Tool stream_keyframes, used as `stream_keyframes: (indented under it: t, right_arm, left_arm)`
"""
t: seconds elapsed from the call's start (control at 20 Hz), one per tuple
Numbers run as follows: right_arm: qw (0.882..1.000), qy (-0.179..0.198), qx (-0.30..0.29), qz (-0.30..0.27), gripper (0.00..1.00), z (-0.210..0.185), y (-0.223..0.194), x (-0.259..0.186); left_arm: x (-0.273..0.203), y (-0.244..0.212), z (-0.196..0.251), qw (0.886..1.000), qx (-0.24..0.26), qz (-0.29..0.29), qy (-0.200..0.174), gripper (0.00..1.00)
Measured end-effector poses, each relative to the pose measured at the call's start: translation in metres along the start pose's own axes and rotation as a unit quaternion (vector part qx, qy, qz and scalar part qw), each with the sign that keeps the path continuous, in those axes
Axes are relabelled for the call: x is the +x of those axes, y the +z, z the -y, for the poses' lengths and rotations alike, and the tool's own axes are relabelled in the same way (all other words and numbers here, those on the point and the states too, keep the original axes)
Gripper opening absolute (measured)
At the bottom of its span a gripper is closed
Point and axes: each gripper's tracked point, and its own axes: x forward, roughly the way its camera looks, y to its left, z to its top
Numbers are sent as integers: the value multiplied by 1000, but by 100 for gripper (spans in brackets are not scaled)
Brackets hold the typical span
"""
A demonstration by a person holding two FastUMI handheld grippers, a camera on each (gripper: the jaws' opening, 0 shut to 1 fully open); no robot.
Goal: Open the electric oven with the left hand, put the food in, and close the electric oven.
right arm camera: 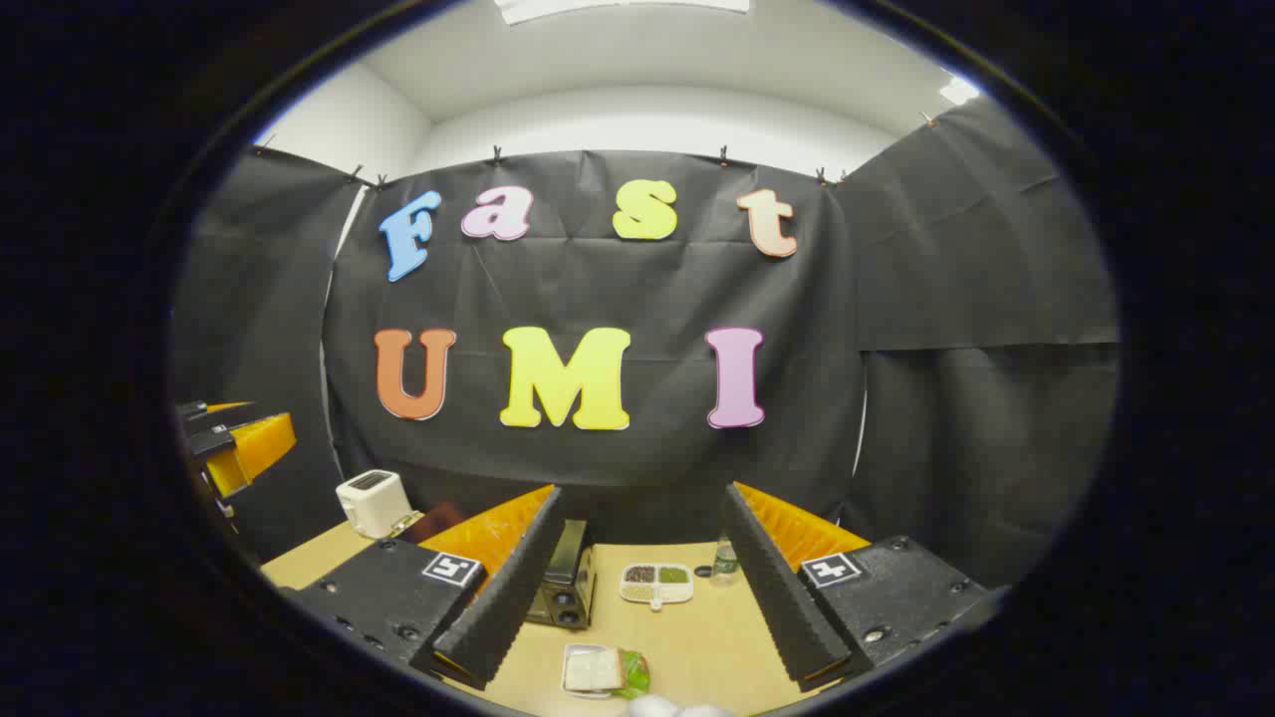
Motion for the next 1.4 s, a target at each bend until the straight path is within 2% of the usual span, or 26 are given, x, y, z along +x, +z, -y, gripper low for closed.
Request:
stream_keyframes:
  t: [0.05,0.65,0.7,0.75,0.85,1.4]
  right_arm:
    - [1000,-1,-1,-1,100,0,-1,1]
    - [1000,-7,-7,-7,100,4,-6,5]
    - [1000,-8,-7,-7,100,5,-8,5]
    - [1000,-9,-7,-8,100,6,-8,4]
    - [1000,-11,-9,-8,100,9,-6,5]
    - [1000,-3,-26,-3,100,25,-7,0]
  left_arm:
    - [1,-1,0,1000,1,0,0,94]
    - [9,-16,0,1000,3,-11,1,93]
    - [10,-19,2,1000,5,-11,-2,85]
    - [12,-23,3,1000,6,-13,-3,94]
    - [15,-32,5,1000,5,-17,-4,94]
    - [57,-149,38,995,-17,-96,-16,94]
